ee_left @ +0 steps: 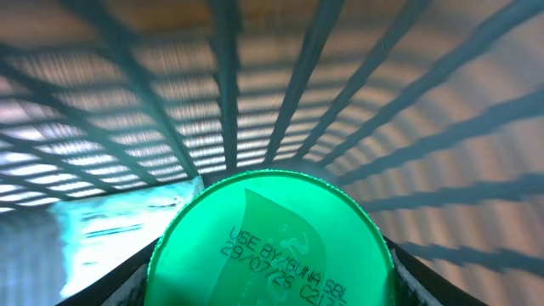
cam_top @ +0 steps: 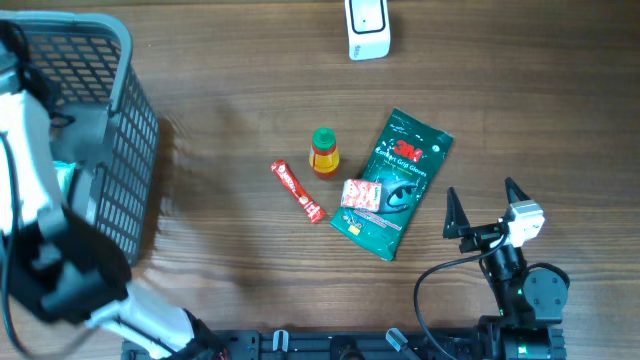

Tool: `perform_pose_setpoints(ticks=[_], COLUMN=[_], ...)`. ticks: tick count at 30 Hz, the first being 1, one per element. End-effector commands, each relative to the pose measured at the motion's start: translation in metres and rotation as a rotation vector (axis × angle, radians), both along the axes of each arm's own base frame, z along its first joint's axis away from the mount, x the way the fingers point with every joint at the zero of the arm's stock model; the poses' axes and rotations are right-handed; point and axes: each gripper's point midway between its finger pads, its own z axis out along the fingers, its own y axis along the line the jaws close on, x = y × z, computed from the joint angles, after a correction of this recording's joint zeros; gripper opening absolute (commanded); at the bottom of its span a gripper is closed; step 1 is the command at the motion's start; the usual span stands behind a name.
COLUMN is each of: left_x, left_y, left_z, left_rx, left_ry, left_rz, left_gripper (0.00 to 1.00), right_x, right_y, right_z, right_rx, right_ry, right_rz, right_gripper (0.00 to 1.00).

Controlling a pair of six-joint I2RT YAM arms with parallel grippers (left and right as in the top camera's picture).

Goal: Scan the item barcode
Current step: 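Move the left gripper into the basket and grasp the green-capped jar, then lift the jar out and set it upright on the gloves pack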

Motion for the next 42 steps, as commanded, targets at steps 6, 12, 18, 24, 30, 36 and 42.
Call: perform_pose_setpoints(ticks=[6, 12, 18, 24, 30, 36, 42], left_x=[-0.036, -0.046, -0.036, -0.02, -0.016, -0.022, -0.03], left_y=[-0.107, -0.215, -0.327, -0.445, -0.547, -0.623, -0.659], left_z=[0.177, 0.221, 0.228, 0.201, 0.13, 0.056, -0.013], left_rx=[0.089, 0.065, -0.025, -0.115, -0.159, -0.164, -0.149], left_ry=[-0.398, -0.526, -0.585, -0.548, -0.383, -0.242, -0.096], left_rz=[-0.254, -0.536, -0.83, -1.091, -1.279, -1.404, -1.458], left_gripper=[0.64, 0.64, 0.63, 0.63, 0.63, 0.63, 0.63], right_x=[-0.001, -0.001, -0.001, -0.001, -0.001, -0.001, -0.001], right_y=[0.0, 0.0, 0.0, 0.0, 0.0, 0.0, 0.0], right_z=[0.002, 0.002, 0.002, 0.002, 0.002, 0.002, 0.002], right_rx=[-0.01, -0.01, -0.009, -0.009, -0.009, -0.01, -0.01], right_ry=[-0.014, -0.014, -0.014, -0.014, -0.014, -0.014, -0.014], right_rz=[-0.002, -0.002, -0.002, -0.002, -0.002, -0.002, -0.002], right_gripper=[1.0, 1.0, 1.0, 1.0, 1.0, 1.0, 1.0])
